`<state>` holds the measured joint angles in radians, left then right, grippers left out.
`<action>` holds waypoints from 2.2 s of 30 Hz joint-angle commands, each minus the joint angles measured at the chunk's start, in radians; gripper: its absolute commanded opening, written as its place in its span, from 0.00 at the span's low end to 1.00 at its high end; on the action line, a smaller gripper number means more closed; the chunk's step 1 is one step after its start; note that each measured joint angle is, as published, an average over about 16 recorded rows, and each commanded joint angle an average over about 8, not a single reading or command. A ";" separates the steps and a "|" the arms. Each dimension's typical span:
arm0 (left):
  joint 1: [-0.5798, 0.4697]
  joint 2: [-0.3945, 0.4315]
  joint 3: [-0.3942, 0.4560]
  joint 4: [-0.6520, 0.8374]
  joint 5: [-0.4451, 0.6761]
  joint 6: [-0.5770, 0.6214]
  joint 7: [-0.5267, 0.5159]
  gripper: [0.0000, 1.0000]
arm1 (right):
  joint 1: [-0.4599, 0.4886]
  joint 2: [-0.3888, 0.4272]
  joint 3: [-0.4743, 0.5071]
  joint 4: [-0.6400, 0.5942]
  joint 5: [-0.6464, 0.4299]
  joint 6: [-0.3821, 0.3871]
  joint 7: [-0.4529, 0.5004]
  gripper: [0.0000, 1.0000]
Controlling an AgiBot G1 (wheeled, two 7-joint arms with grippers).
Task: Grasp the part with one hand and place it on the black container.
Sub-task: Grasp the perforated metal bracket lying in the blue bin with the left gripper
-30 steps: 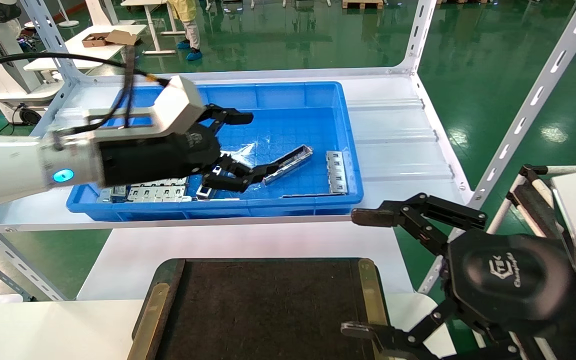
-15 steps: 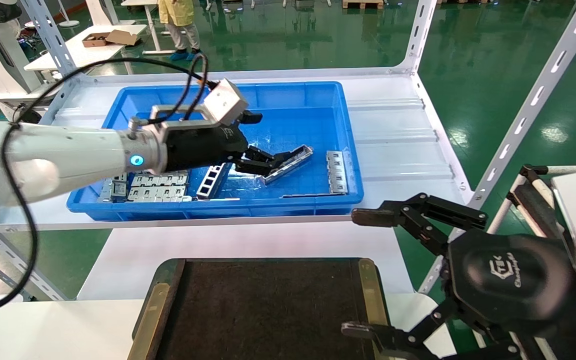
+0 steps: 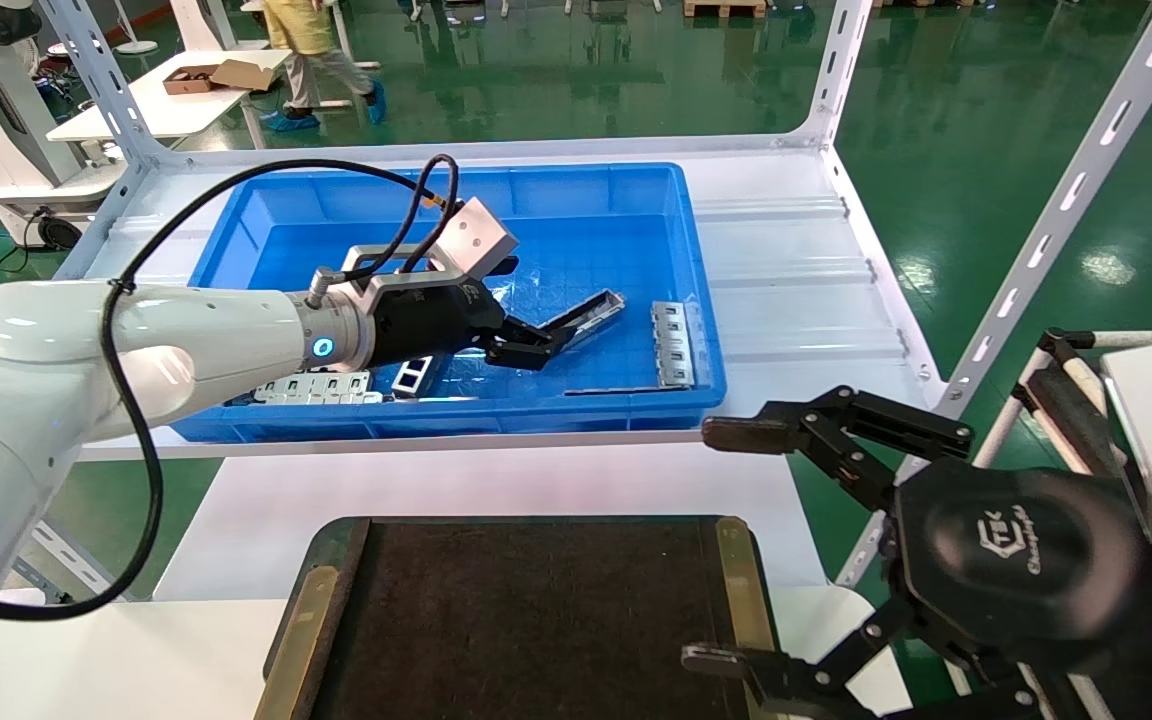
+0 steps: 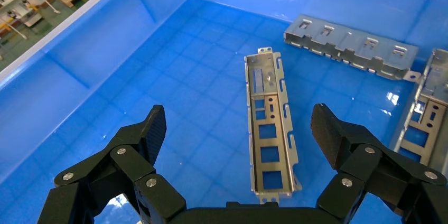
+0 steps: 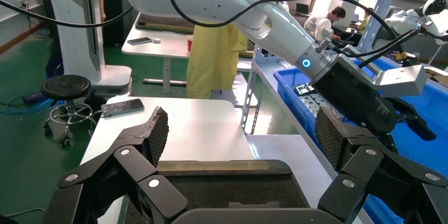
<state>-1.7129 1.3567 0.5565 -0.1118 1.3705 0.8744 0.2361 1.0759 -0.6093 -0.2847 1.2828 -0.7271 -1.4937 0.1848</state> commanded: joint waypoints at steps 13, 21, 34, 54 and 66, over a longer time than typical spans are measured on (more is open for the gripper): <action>0.053 0.008 0.062 -0.076 -0.020 -0.040 -0.073 0.00 | 0.000 0.000 -0.001 0.000 0.001 0.000 0.000 0.00; 0.066 0.007 0.111 -0.102 -0.036 -0.074 -0.114 0.00 | 0.000 0.001 -0.002 0.000 0.001 0.001 -0.001 0.00; 0.081 0.006 0.182 -0.130 -0.071 -0.133 -0.161 0.00 | 0.001 0.001 -0.002 0.000 0.002 0.001 -0.001 0.00; 0.074 0.000 0.262 -0.141 -0.144 -0.164 -0.206 0.00 | 0.001 0.002 -0.004 0.000 0.003 0.002 -0.002 0.00; 0.000 -0.101 0.215 -0.167 -0.275 0.168 -0.173 0.00 | 0.001 0.002 -0.005 0.000 0.003 0.002 -0.002 0.00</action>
<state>-1.7067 1.2541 0.7718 -0.2774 1.0970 1.0405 0.0681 1.0769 -0.6074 -0.2893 1.2828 -0.7240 -1.4917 0.1825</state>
